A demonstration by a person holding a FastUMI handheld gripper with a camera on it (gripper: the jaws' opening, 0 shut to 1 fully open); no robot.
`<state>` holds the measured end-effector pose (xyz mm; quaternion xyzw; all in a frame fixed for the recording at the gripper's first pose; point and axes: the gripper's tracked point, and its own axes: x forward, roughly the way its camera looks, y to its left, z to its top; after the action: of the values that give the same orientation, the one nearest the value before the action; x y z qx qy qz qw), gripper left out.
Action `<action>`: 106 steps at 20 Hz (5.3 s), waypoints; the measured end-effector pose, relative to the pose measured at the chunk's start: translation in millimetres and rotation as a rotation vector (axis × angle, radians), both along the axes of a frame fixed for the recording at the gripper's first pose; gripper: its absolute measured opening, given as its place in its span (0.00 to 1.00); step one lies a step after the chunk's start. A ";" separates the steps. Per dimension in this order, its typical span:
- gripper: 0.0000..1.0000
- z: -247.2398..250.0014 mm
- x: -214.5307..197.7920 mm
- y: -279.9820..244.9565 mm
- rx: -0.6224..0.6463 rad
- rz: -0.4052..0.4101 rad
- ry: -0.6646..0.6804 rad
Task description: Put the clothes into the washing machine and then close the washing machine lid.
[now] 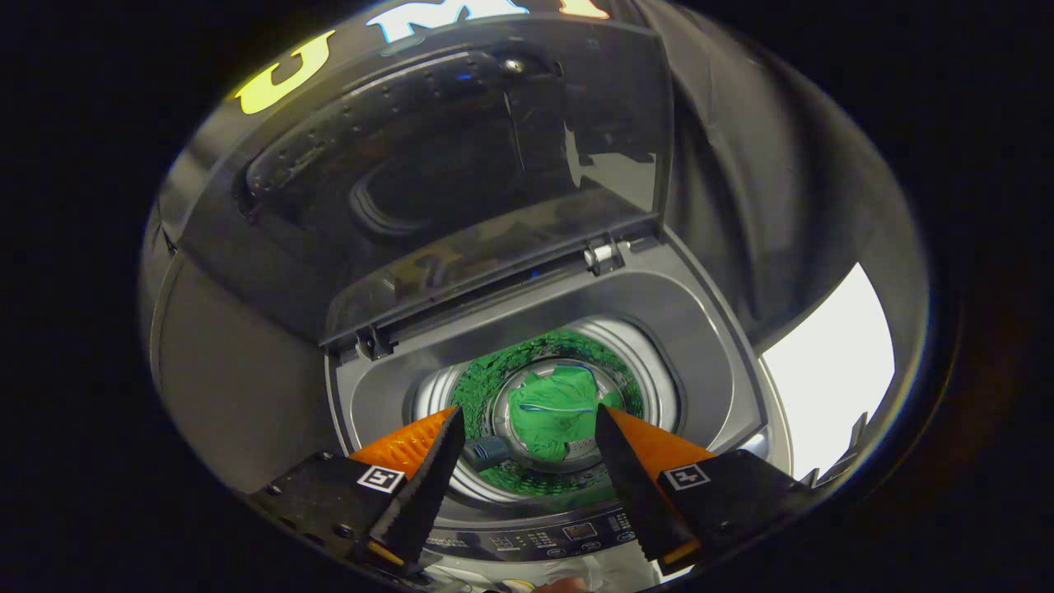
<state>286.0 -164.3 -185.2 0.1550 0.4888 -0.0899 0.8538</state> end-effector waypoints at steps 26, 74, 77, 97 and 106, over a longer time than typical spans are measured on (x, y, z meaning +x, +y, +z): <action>0.98 209.0 52.4 33.6 -0.155 0.120 -0.300; 1.00 173.7 153.2 26.5 -0.179 0.309 -0.366; 1.00 174.4 144.7 26.3 -0.184 0.309 -0.406; 1.00 169.9 97.1 25.9 -0.209 0.283 -0.506; 0.99 164.2 69.5 26.1 -0.223 0.275 -0.577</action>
<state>355.5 -138.2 -21.0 0.0121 0.2305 0.0208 0.9728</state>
